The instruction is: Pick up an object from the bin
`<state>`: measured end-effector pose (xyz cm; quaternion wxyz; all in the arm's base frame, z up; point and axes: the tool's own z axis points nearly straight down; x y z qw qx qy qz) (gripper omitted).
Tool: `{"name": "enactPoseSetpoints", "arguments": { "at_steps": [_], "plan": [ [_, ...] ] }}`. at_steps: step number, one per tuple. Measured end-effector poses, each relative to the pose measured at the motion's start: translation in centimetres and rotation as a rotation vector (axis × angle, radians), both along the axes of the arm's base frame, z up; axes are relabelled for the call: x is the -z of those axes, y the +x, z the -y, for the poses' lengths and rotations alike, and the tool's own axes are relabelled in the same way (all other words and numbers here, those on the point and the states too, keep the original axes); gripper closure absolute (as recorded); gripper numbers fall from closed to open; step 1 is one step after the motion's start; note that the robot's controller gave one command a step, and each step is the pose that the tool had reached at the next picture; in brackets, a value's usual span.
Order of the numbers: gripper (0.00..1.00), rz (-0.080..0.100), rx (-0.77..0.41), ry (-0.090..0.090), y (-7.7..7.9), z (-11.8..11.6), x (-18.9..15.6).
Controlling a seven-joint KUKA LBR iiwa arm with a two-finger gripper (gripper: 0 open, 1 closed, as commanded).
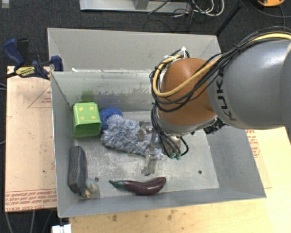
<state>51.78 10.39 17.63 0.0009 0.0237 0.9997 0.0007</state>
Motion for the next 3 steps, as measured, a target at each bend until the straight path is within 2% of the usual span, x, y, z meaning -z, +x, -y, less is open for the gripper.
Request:
{"name": "enactPoseSetpoints", "arguments": {
  "at_steps": [1,2,3],
  "plan": [
    [0.0,0.0,-0.029,0.0,2.5,0.1,2.6],
    [1.0,0.004,0.018,0.002,5.8,-0.6,8.9],
    [1.0,0.004,0.019,0.002,5.8,-0.6,8.9]
  ]
}}
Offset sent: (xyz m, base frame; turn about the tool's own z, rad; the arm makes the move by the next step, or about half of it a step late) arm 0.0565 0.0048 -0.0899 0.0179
